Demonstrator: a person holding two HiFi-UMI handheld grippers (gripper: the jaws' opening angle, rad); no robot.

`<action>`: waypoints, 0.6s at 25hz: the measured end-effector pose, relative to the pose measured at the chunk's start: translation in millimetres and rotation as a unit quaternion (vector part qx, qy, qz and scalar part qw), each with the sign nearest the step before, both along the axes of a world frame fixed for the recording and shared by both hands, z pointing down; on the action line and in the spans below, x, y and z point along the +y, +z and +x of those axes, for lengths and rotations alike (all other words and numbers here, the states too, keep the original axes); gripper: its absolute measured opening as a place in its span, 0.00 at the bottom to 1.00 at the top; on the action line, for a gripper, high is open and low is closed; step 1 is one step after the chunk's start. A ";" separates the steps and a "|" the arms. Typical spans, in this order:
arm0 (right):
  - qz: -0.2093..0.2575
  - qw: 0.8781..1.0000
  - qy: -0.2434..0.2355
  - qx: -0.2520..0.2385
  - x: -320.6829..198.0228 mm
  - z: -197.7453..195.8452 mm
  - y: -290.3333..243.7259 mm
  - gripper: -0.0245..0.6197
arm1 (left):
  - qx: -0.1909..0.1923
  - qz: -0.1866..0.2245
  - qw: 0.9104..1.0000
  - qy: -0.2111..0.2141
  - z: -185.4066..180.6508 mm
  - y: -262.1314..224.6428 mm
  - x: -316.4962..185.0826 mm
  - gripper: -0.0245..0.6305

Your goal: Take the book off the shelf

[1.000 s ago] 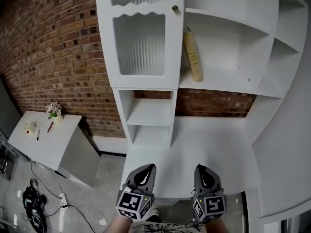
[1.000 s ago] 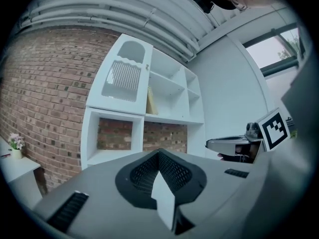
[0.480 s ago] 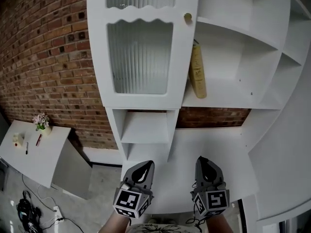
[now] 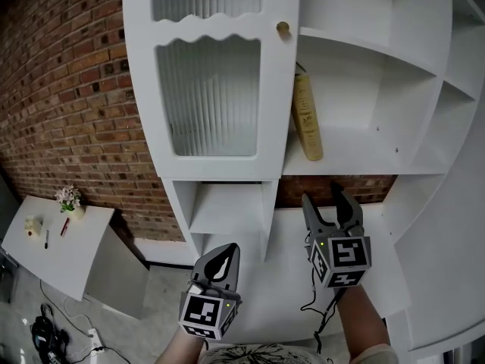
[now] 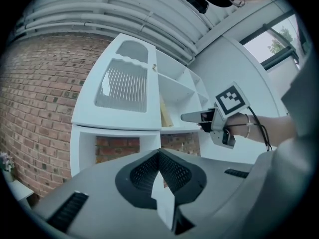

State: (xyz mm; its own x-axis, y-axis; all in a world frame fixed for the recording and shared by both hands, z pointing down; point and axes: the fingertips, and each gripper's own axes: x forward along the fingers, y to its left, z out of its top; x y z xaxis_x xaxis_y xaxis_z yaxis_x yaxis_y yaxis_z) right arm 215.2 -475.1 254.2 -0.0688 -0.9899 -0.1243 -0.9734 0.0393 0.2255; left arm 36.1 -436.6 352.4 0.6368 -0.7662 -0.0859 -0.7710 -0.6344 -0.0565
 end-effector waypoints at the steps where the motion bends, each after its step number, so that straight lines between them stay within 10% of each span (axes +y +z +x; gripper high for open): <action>1: 0.002 1.000 0.005 0.005 -10.9 4.6 -9.1 0.42 | -0.002 0.001 1.000 -0.002 0.7 1.0 -3.2 0.05; 15: -0.059 0.998 0.026 0.020 -142.9 29.5 -74.3 0.49 | -0.009 -0.018 1.000 -0.021 5.3 7.3 -43.0 0.05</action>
State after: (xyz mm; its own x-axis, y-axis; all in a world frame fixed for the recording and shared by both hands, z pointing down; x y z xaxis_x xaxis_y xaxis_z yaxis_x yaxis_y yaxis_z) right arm 244.7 -618.0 179.9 -0.0191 -0.9998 -0.0050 -0.9650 0.0171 0.2618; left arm 41.4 -479.6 359.7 0.6060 -0.7941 -0.0462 -0.7954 -0.6041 -0.0488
